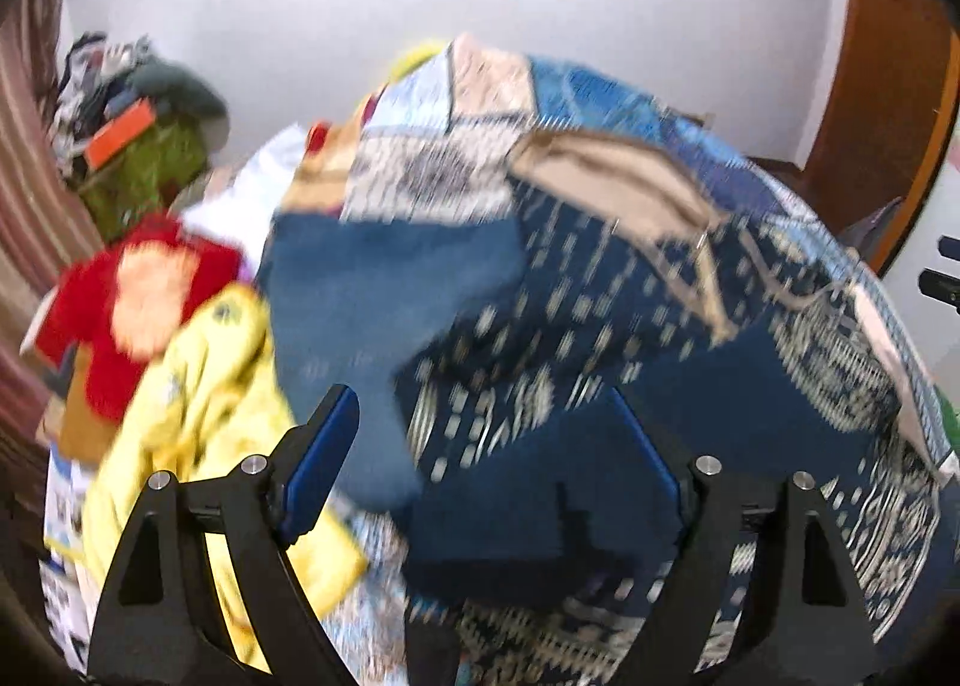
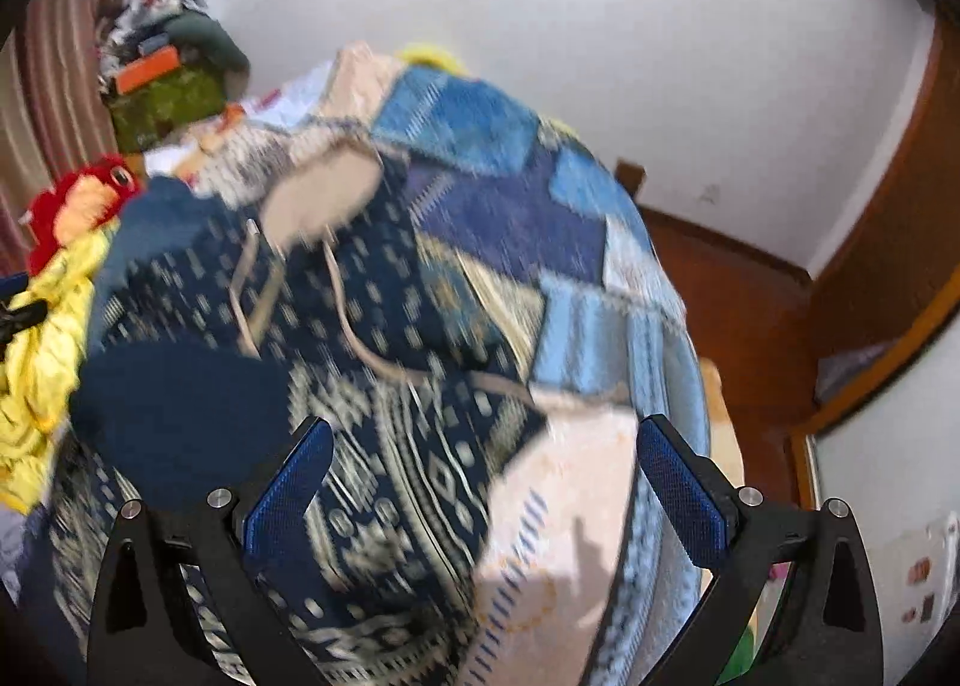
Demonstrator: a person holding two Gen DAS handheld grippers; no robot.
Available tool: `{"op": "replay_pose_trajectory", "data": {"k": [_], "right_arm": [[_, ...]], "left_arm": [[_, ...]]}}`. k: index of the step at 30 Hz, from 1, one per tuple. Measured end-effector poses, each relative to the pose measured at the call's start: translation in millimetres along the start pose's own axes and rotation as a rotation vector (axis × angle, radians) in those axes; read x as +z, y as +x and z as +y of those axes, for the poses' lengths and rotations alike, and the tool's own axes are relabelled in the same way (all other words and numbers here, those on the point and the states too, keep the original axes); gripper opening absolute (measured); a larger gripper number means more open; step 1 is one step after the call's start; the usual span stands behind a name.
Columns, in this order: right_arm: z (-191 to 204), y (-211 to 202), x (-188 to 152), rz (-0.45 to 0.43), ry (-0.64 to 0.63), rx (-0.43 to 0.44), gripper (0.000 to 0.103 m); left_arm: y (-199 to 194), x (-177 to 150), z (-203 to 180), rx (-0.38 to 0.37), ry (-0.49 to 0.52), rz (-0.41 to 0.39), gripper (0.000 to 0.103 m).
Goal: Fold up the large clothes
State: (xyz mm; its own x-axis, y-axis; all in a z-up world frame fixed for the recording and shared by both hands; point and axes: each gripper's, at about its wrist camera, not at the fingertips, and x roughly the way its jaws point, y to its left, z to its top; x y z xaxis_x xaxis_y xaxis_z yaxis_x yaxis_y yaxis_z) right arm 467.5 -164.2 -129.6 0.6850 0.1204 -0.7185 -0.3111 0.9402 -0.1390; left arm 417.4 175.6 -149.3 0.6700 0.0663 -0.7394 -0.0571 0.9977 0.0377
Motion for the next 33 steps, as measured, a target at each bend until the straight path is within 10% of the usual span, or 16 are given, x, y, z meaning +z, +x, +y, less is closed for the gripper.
{"op": "replay_pose_trajectory", "data": {"k": [11,20,24,33], "right_arm": [[19.9,78.2,91.1,0.024,0.098,0.16,0.101],[35.8,202.0,115.1,0.184,0.179,0.223,0.099],[43.1,238.5,115.6,0.24,0.205,0.28,0.072],[59.2,227.9,111.7,0.157,0.133,0.228,0.009]], "left_arm": [[77.5,86.2,-34.8,-0.06,0.034,0.015,0.09],[191.4,115.5,-18.9,-0.129,-0.177,0.154,0.09],[232.2,114.8,-16.7,-0.145,-0.231,0.205,0.089],[235.0,114.0,-34.3,-0.169,-0.212,0.174,0.016]]}}
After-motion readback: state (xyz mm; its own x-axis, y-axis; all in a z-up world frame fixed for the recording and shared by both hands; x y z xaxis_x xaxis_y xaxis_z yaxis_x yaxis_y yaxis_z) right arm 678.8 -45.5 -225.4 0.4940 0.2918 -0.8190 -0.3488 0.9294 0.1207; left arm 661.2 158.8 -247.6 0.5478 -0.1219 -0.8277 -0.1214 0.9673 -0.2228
